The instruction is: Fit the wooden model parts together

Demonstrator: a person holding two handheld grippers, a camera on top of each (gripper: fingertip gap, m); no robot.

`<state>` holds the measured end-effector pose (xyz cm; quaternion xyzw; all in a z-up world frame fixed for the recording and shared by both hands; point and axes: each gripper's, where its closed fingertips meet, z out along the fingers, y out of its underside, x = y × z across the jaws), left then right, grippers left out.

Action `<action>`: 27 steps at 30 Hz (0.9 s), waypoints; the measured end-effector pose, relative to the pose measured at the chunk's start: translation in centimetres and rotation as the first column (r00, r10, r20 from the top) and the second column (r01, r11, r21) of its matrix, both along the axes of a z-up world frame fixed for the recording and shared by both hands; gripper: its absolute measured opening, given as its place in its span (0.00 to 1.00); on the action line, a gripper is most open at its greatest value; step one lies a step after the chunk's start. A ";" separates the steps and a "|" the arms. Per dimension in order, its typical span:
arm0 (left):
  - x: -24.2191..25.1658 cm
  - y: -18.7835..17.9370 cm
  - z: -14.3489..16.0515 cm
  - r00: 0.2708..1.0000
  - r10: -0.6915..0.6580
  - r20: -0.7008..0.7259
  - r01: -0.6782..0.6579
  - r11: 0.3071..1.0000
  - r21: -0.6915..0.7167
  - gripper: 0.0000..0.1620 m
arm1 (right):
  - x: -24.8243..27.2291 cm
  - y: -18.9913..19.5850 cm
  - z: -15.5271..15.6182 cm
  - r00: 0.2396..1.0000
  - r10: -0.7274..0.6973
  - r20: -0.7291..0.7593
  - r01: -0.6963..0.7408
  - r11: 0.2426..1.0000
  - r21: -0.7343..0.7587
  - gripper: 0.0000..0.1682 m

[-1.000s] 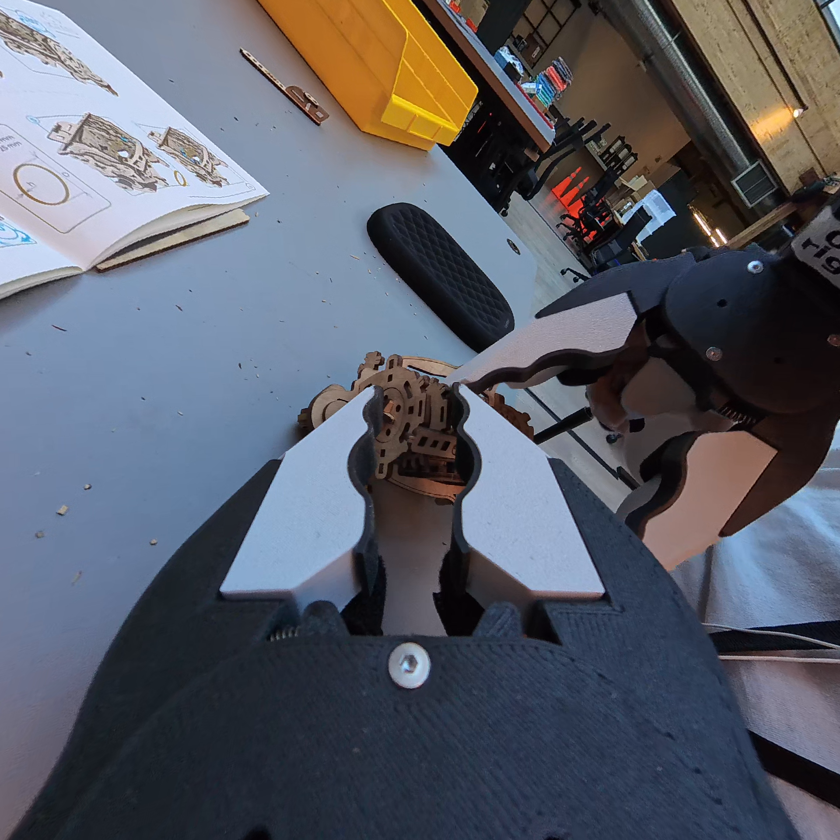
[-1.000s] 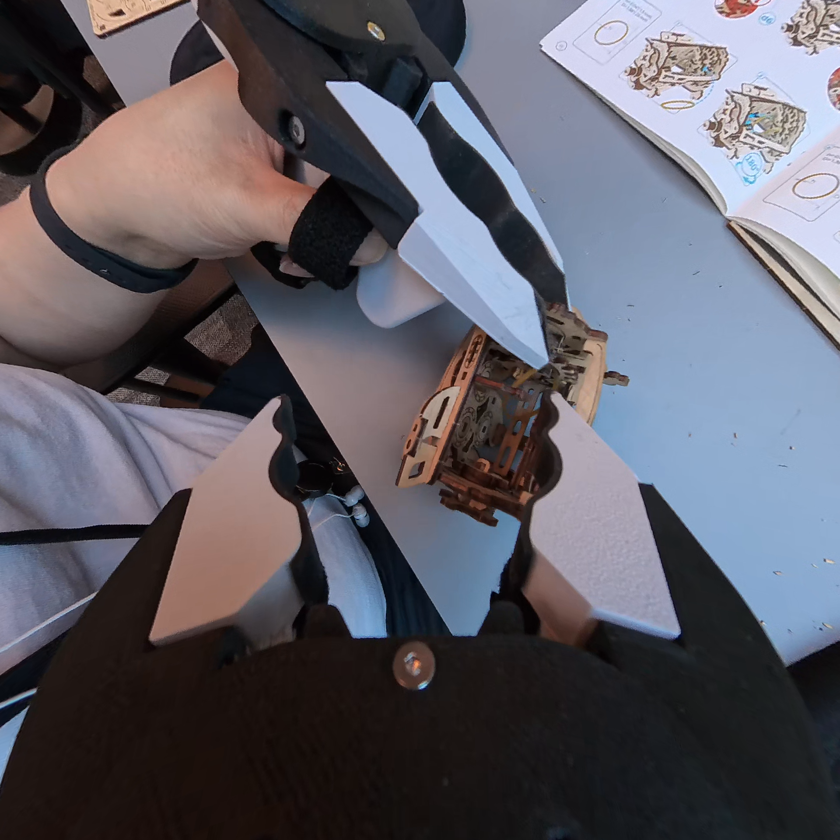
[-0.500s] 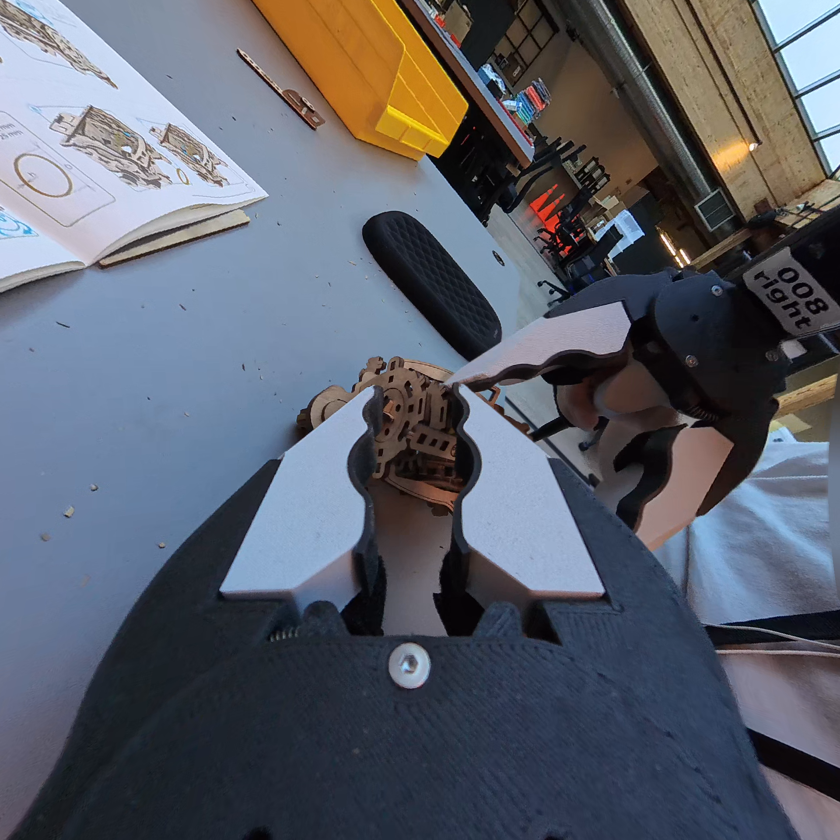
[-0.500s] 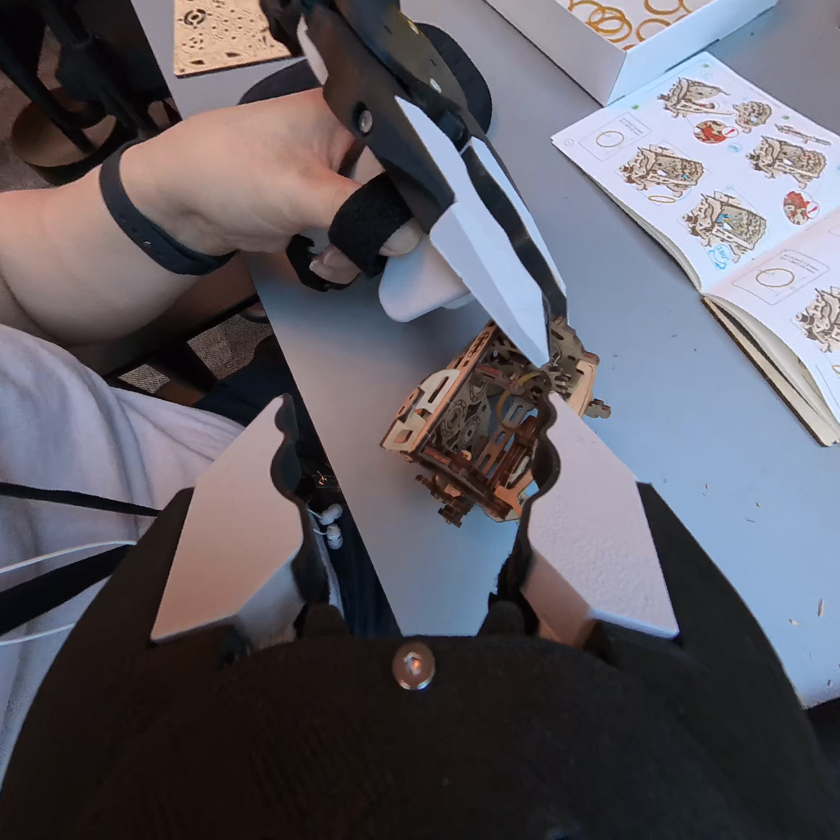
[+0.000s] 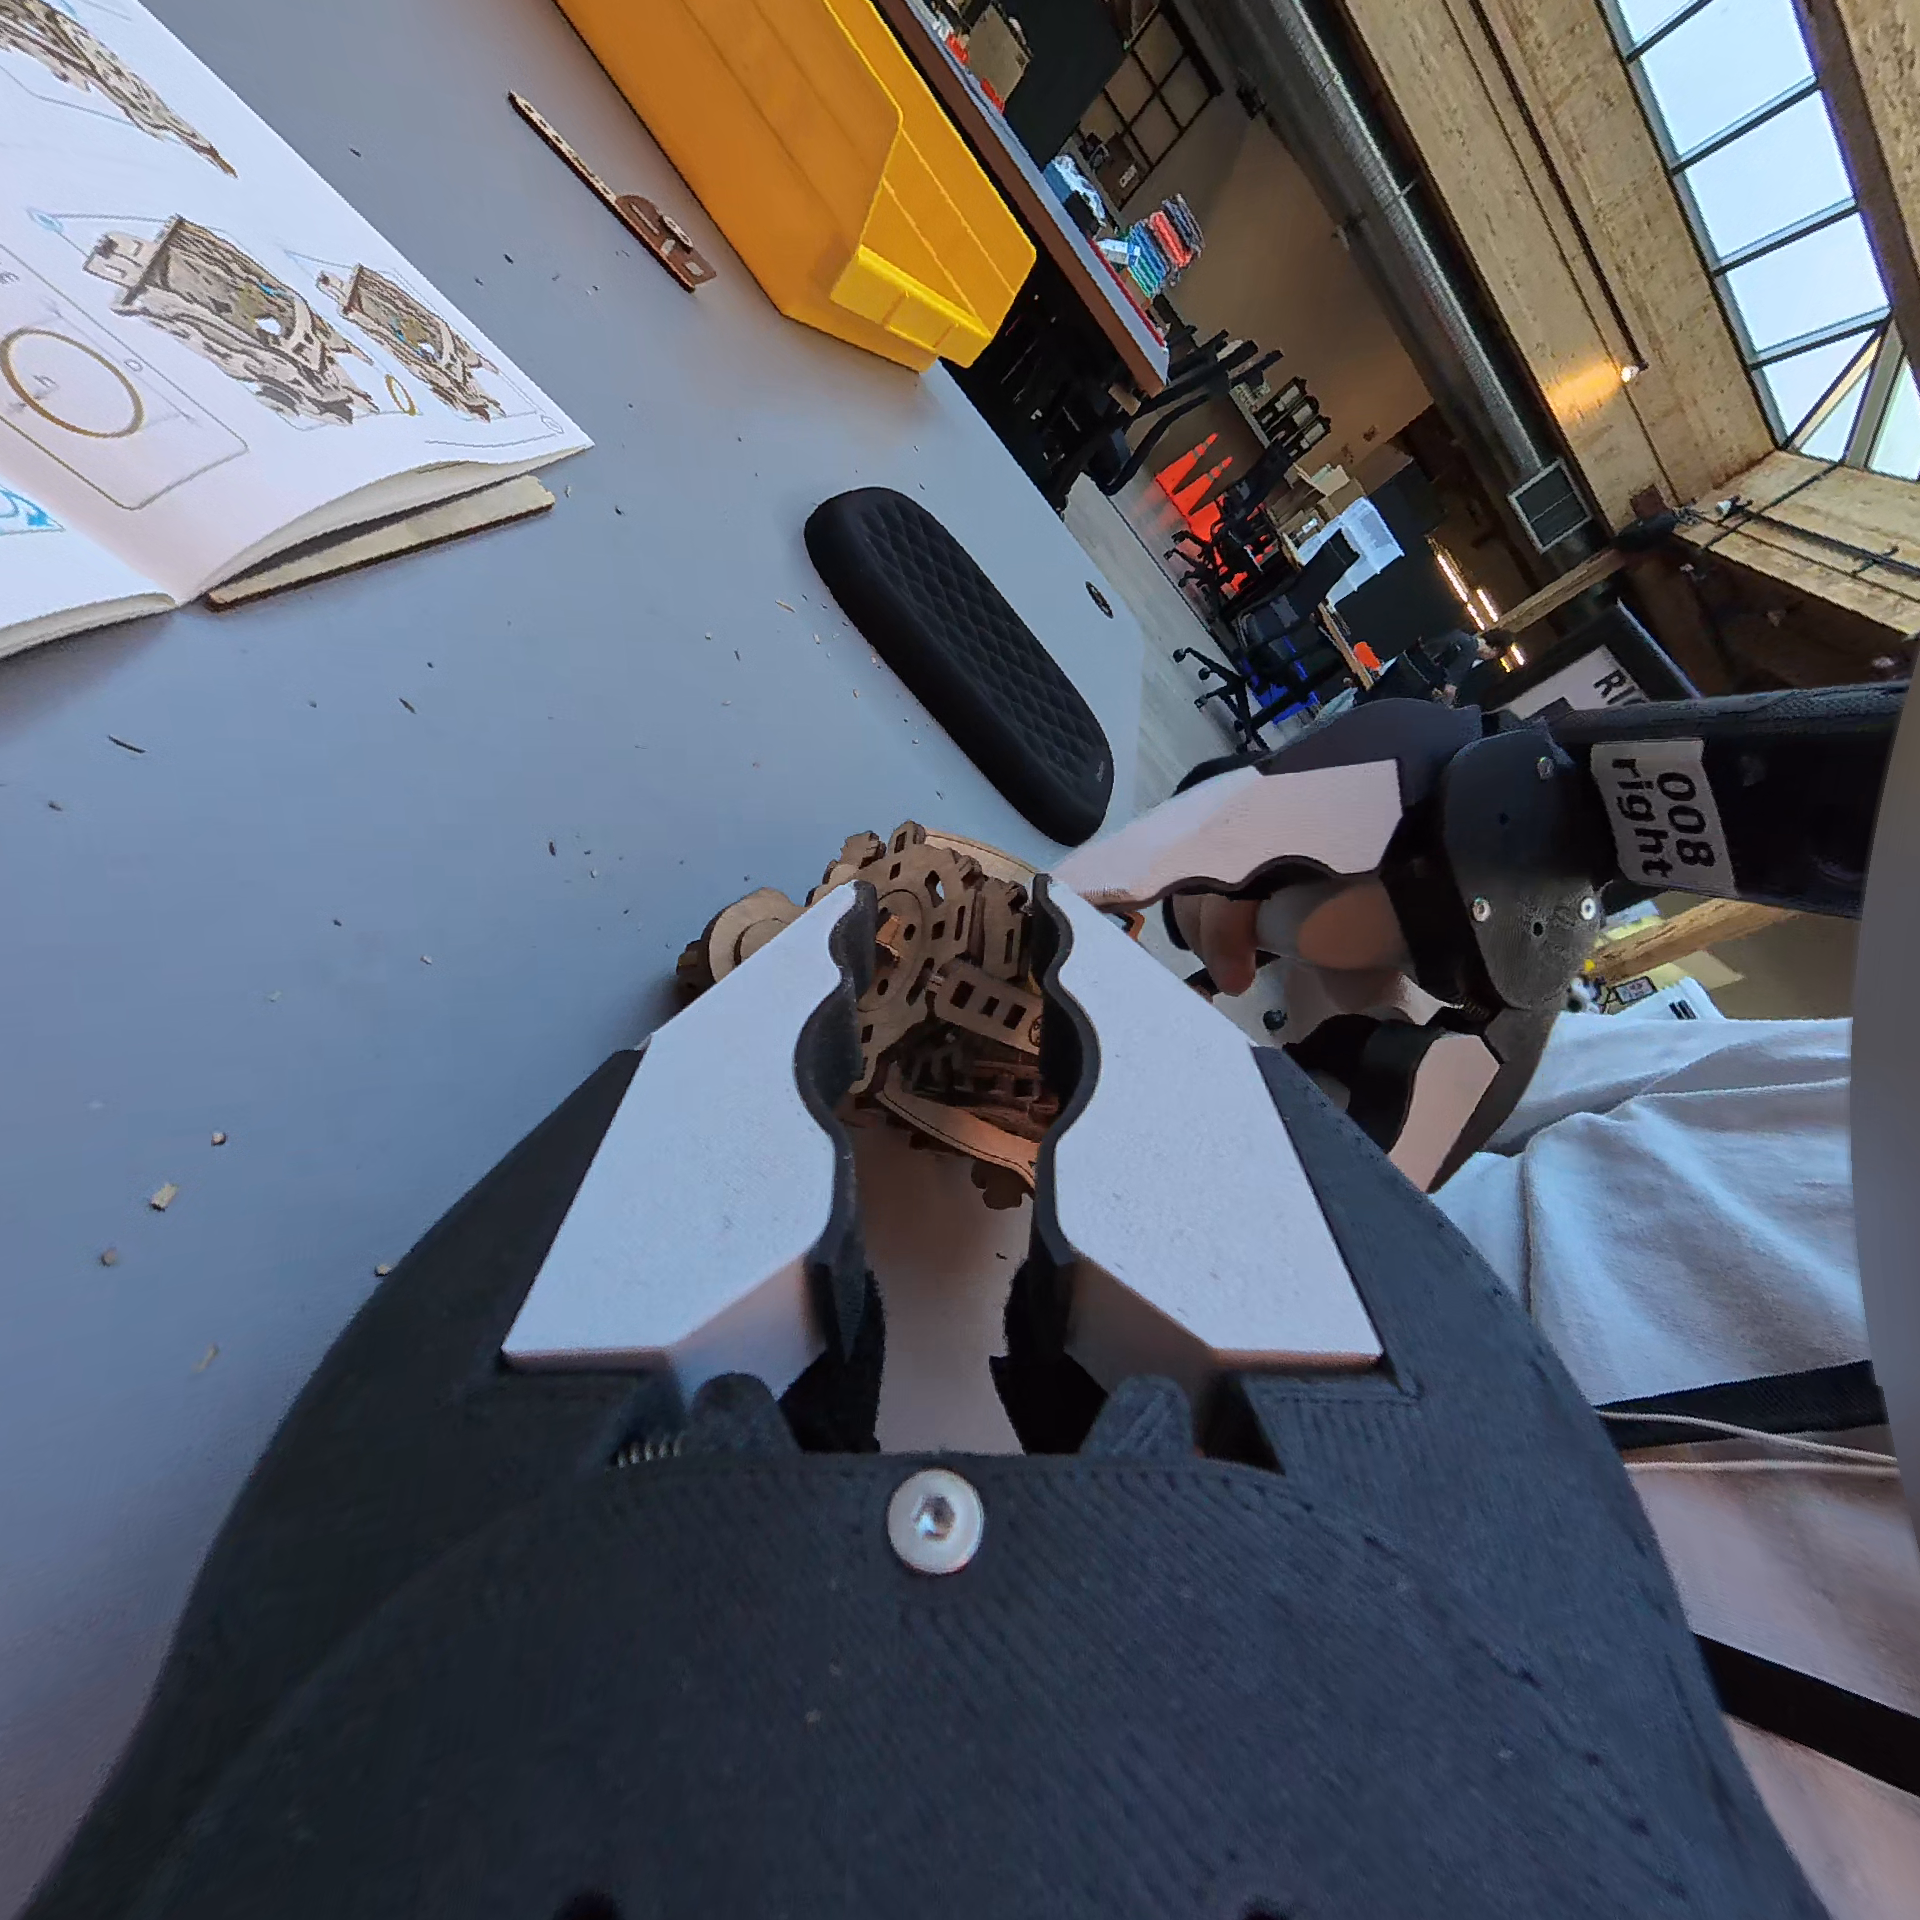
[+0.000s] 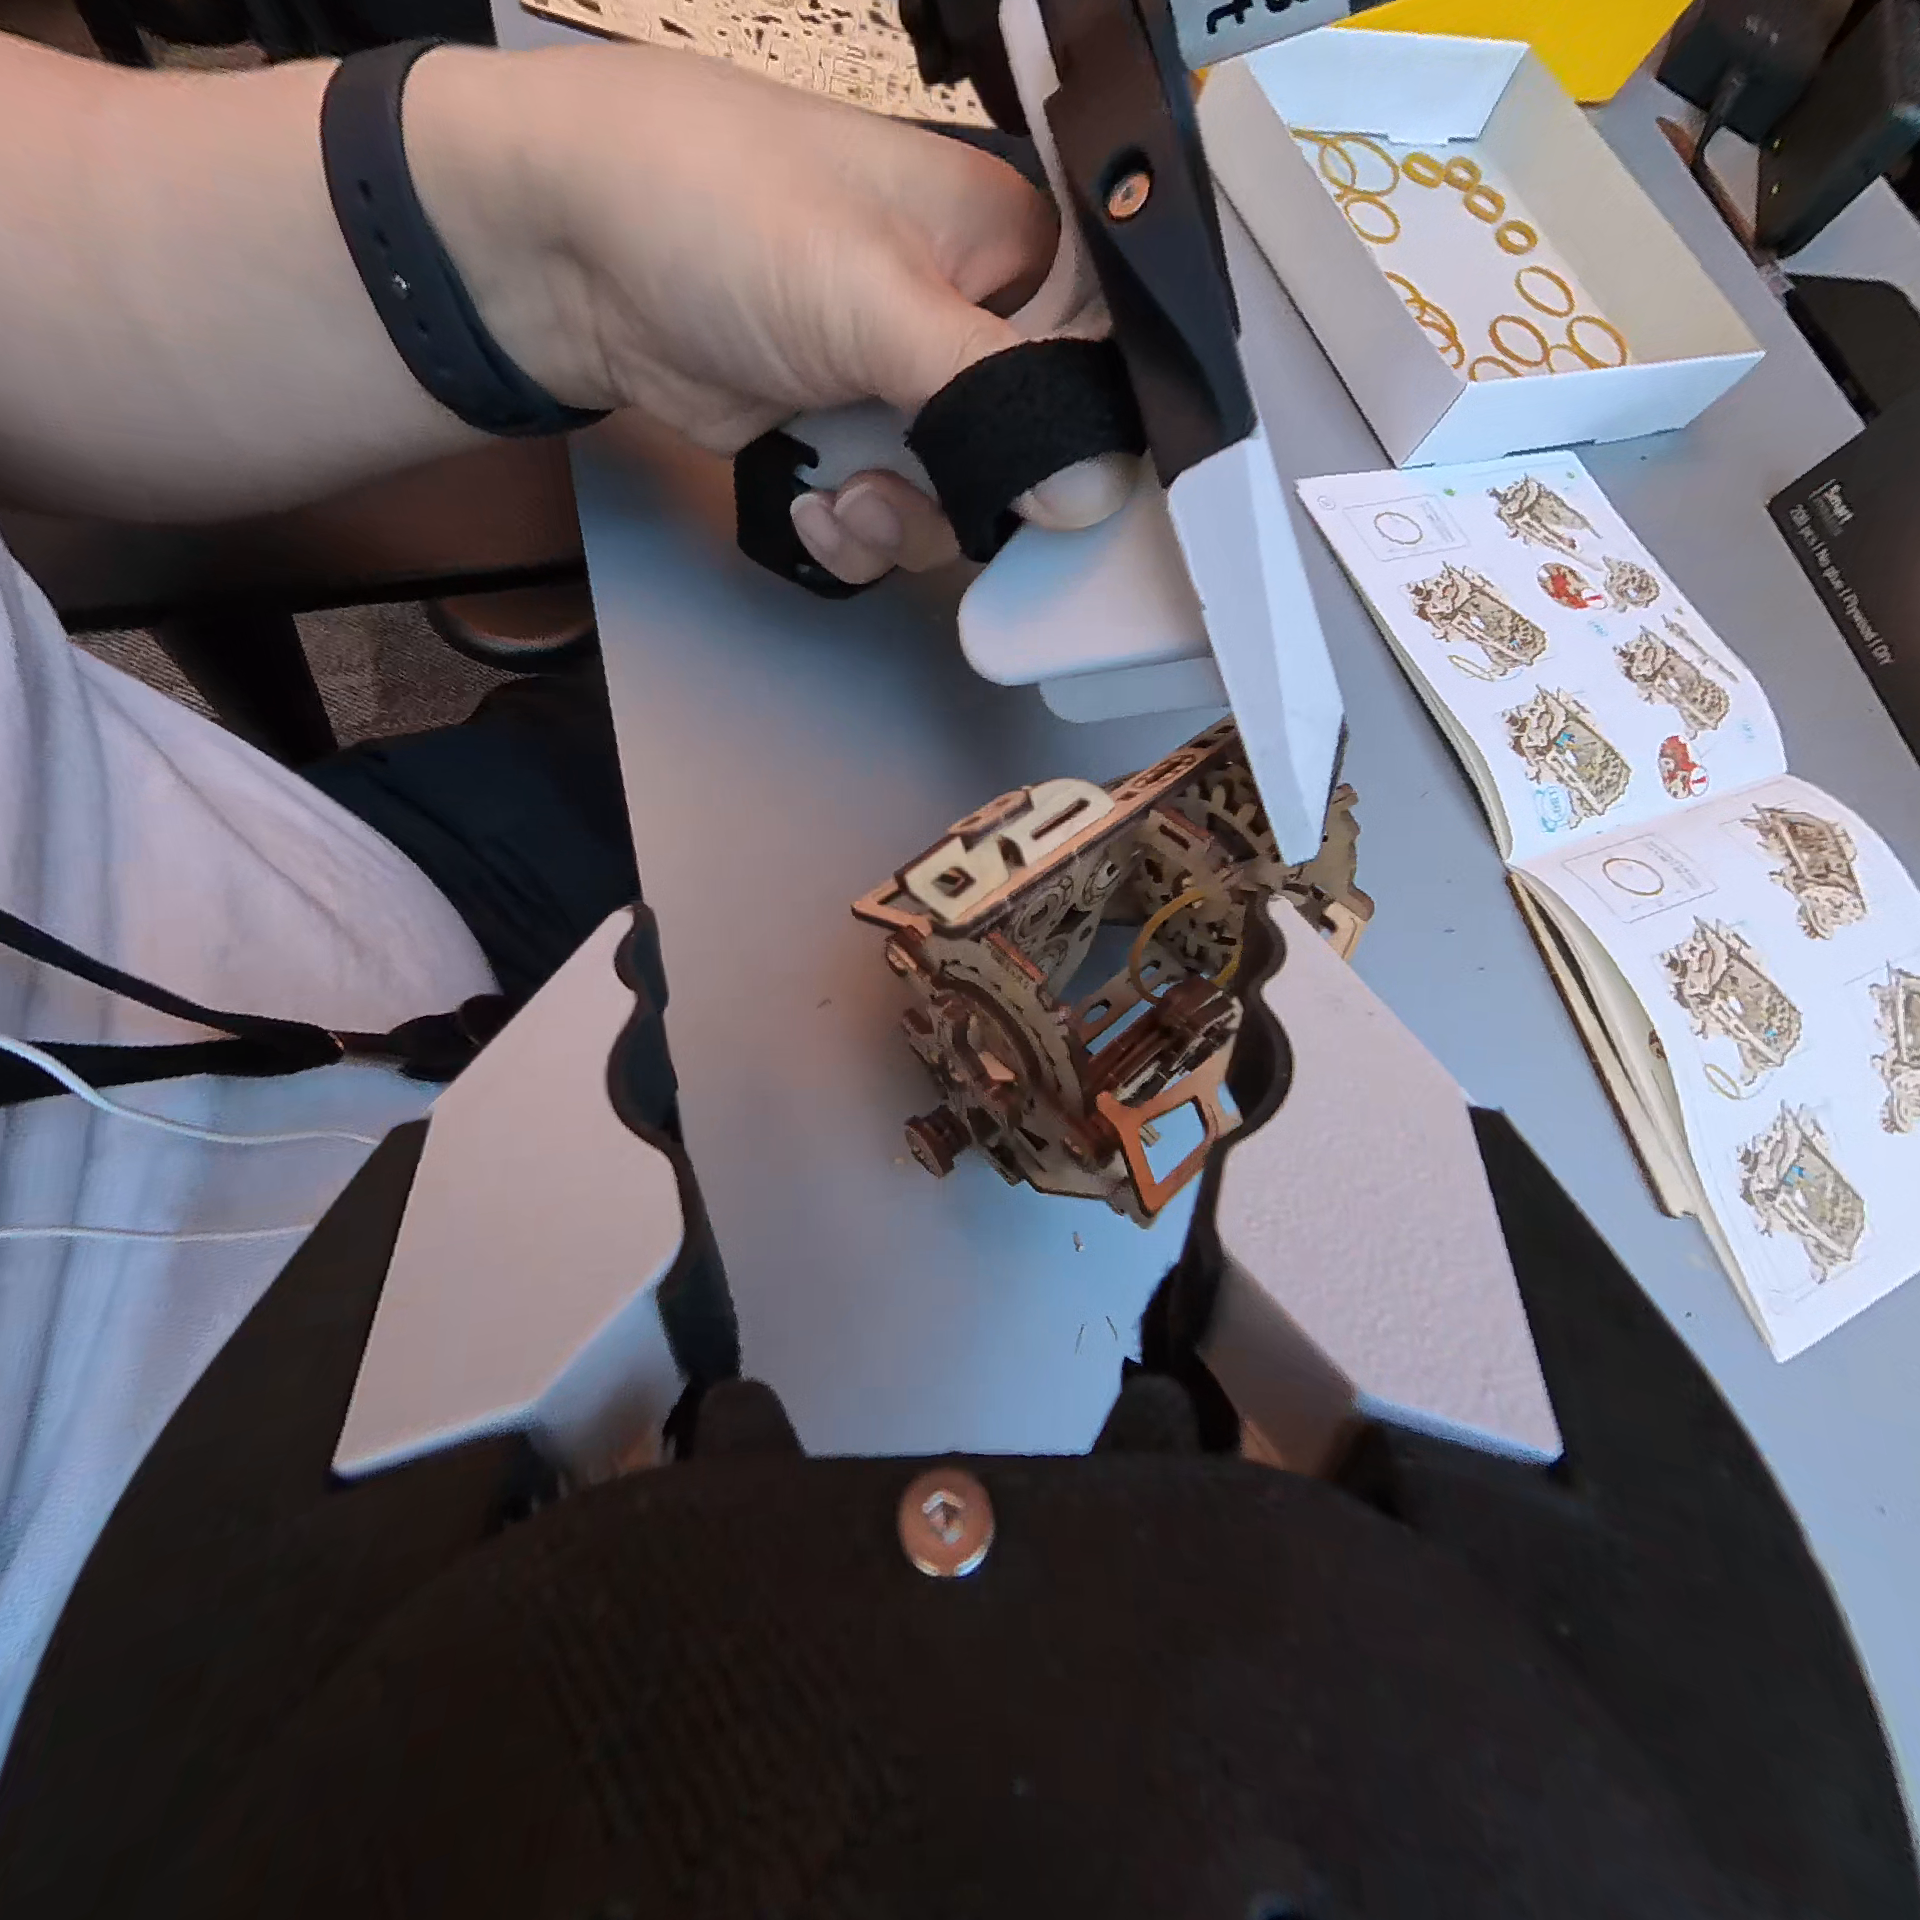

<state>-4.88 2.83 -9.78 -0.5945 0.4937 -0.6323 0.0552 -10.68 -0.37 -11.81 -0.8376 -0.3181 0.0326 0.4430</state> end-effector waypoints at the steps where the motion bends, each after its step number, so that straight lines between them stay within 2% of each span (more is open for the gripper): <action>1: 0.0 0.0 0.0 1.000 -0.002 0.001 0.002 1.000 -0.004 0.17 | 0.2 0.0 -0.1 1.000 0.002 0.022 -0.003 1.000 0.011 0.65; 9: 0.0 0.0 0.0 1.000 -0.013 0.009 0.013 1.000 -0.018 0.17 | 0.0 0.0 -0.1 0.996 0.071 0.046 -0.073 0.996 0.045 0.64; 20: 0.0 -0.1 0.0 1.000 -0.017 0.015 0.017 1.000 -0.010 0.17 | 0.5 -0.1 -1.1 0.970 0.120 0.210 -0.128 0.992 0.024 0.61; 27: -0.1 -0.4 0.0 1.000 -0.024 0.018 0.023 1.000 0.003 0.17 | 1.1 -0.5 -1.5 0.918 0.174 0.356 -0.180 0.984 -0.018 0.57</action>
